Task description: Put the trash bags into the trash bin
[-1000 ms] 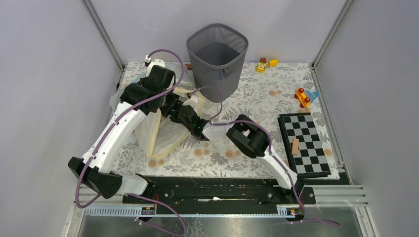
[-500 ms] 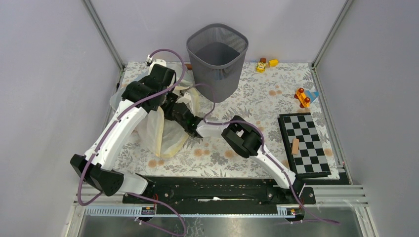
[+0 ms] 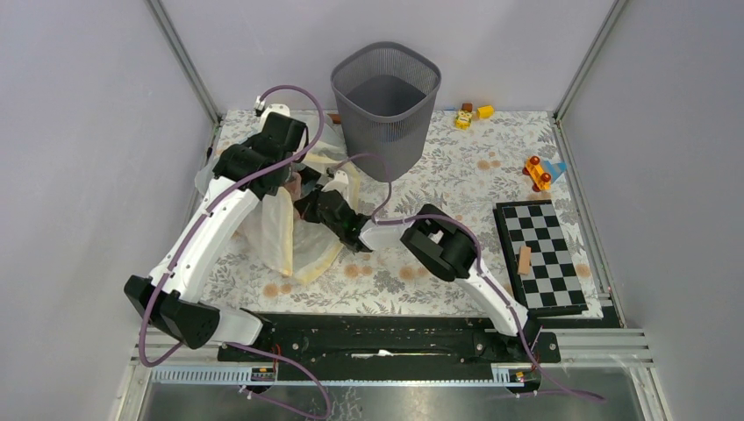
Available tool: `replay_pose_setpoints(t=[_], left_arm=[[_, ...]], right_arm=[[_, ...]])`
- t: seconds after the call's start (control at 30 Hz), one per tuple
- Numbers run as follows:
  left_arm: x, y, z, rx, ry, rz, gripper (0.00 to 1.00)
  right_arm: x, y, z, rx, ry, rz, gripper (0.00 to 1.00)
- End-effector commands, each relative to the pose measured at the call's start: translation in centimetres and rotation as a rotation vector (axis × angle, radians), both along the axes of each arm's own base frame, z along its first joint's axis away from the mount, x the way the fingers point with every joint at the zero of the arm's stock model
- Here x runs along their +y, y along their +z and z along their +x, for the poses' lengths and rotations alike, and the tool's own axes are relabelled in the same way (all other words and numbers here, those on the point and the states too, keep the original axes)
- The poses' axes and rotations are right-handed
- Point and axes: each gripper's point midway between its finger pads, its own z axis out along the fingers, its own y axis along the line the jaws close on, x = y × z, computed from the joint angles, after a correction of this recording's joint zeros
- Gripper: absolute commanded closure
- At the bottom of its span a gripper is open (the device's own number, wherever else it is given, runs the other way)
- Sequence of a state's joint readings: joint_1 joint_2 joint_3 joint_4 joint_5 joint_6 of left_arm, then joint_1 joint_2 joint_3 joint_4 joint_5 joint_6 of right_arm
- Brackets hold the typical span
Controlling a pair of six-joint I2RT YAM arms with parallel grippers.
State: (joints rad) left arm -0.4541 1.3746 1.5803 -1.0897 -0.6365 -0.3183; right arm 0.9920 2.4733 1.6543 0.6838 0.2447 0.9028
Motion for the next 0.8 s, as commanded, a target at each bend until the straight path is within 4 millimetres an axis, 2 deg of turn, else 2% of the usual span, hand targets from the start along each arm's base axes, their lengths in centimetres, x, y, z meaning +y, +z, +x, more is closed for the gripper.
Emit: replay_pose_setpoints(t=[0.0,0.23,0.5,0.63,0.77], left_arm=[[0.6,0.8,0.2,-0.069,0.028,-0.015,1.0],[1.0,-1.8,1.3,-0.045,0.043,-0.053,1.0],[1.3,-2.7,2.6,-0.046,0.068,-0.09,1.0],[0.4,-3.8,3.3,-0.042,0.076,-0.145,1.0],[-0.2,-5.0,4.0,-0.055,0.139,-0.229,1.0]], right_arm=[[-1.2,12.7,-1.3,-0.21,-0.019,0.135,1.0],[-4.7,15.6,-4.2,-0.287,-0.03,0.104,1.0],[-9.3,19.5,-7.2,-0.337,-0.042,0.096,1.0],[-12.0,22.5,-8.6,-0.371,-0.032,0.052,1.0],[-14.5,24.2,-10.2,-0.37,-0.006,-0.024,1.0]])
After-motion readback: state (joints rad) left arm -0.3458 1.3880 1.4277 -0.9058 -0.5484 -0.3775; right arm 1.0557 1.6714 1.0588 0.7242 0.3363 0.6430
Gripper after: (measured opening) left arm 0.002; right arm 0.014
